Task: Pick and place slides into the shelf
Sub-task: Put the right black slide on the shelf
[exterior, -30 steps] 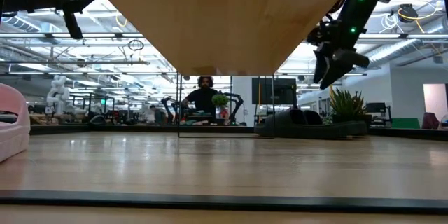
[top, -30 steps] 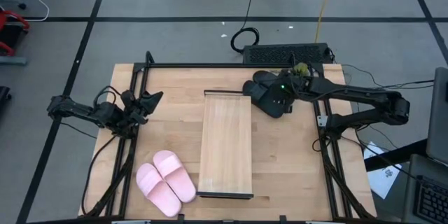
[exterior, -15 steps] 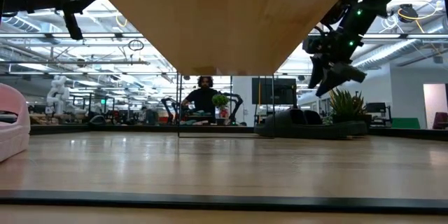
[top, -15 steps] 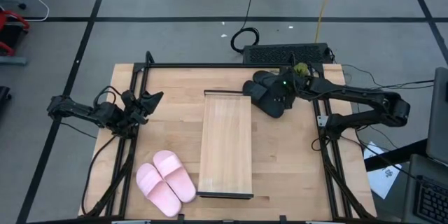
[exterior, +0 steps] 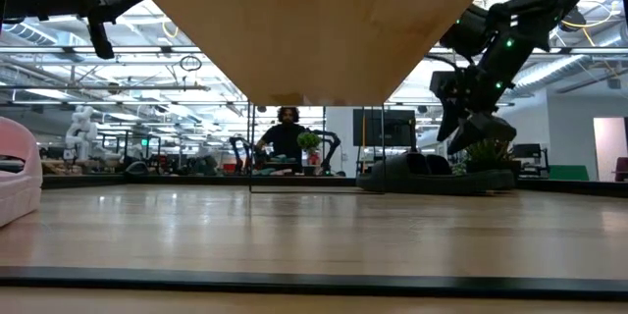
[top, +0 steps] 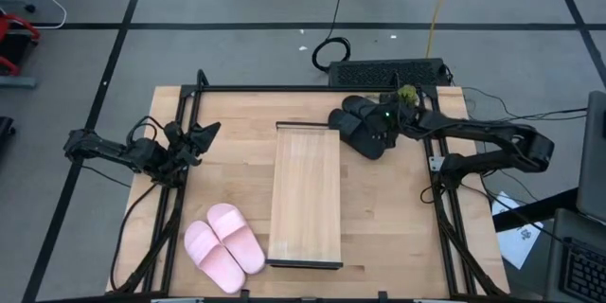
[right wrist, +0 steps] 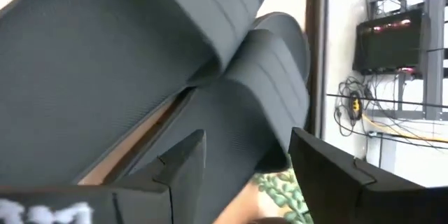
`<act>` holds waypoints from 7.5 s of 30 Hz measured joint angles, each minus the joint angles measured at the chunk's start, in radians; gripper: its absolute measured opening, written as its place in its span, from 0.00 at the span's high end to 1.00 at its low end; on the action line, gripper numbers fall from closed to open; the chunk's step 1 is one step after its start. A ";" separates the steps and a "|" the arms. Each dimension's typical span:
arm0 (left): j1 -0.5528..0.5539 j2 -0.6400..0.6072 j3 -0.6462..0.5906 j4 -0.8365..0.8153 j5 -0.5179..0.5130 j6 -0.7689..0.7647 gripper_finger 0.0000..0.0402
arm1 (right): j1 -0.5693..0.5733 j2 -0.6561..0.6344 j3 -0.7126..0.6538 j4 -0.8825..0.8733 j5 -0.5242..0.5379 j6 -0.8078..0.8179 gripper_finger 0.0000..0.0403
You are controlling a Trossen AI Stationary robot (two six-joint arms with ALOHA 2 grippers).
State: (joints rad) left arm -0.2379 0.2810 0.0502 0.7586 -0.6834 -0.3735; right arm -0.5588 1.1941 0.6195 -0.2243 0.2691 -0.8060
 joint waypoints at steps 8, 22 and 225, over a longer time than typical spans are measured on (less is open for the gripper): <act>0.000 0.000 0.000 0.000 0.000 -0.001 0.92 | -0.001 0.064 -0.046 0.168 0.043 -0.037 0.51; 0.000 0.000 0.000 -0.008 0.000 -0.001 0.92 | -0.003 0.177 -0.046 0.326 0.101 -0.050 0.52; 0.000 0.000 0.000 -0.194 0.001 -0.048 0.92 | 0.480 0.340 0.573 0.122 -0.166 -0.569 0.89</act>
State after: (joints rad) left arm -0.2382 0.2810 0.0498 0.5644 -0.6823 -0.4217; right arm -0.0792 1.5341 1.1927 -0.1028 0.1027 -1.3752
